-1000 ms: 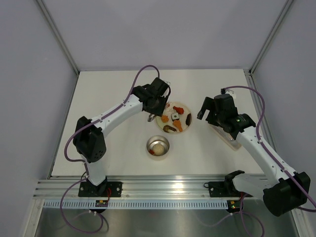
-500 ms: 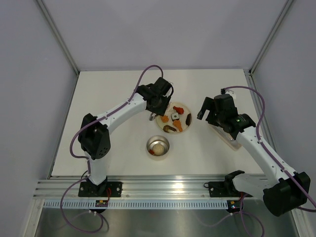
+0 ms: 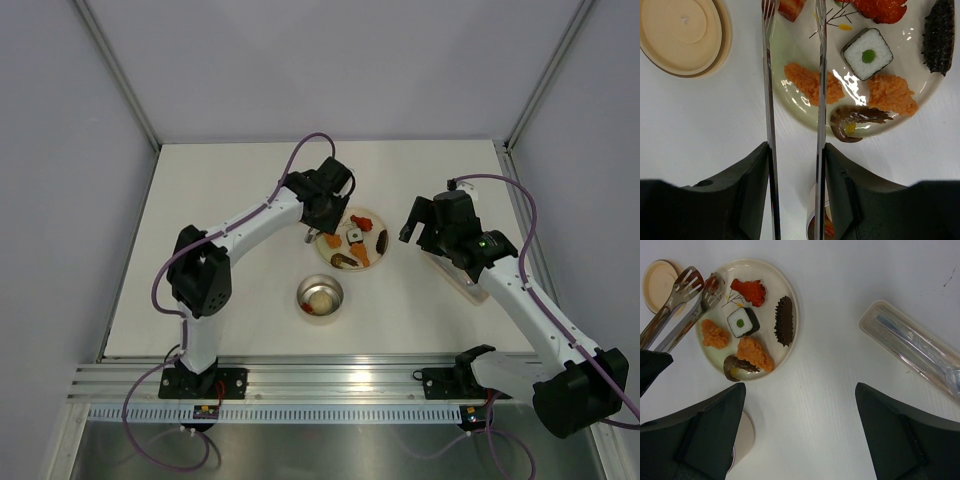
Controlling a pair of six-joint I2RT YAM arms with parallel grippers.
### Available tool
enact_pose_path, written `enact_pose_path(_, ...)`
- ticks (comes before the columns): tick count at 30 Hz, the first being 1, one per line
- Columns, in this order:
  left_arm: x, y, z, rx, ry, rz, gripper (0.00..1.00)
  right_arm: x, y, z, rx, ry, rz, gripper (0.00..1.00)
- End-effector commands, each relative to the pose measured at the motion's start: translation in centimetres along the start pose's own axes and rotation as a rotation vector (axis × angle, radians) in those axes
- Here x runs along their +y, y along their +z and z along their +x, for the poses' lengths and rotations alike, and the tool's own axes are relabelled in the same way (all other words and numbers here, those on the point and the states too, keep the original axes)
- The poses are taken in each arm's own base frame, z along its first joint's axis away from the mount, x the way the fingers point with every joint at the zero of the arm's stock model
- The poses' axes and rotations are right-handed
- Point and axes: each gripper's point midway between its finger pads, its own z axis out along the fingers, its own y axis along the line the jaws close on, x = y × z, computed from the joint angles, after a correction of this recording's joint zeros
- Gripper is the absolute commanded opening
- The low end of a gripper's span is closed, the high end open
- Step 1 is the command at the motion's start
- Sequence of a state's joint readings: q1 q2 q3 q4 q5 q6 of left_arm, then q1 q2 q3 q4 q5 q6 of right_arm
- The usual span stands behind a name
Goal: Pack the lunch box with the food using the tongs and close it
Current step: Pick up the fake food from the plate.
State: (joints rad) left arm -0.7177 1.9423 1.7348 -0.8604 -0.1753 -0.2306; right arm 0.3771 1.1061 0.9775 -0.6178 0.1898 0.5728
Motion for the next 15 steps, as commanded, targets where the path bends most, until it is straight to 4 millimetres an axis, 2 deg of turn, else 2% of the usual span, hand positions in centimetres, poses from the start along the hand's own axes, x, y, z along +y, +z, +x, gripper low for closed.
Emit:
enact_pose_path(1,0.51,-0.21,-2.39,-0.074,0.007,-0.022,0.48,0.03,-0.43,-0.38,-0.02,0.002,-0.005,0.99)
enact_pose_path(8,0.44,0.45,-1.8,-0.055,0.009,-0.022,0.48,0.18,-0.42,-0.53,-0.022,0.003,-0.008,1.0)
enact_pose_path(15,0.27,0.09,-1.57,-0.058,0.0,-0.007,0.4,0.11,-0.5,-0.55,-0.024,0.004,-0.005,1.0)
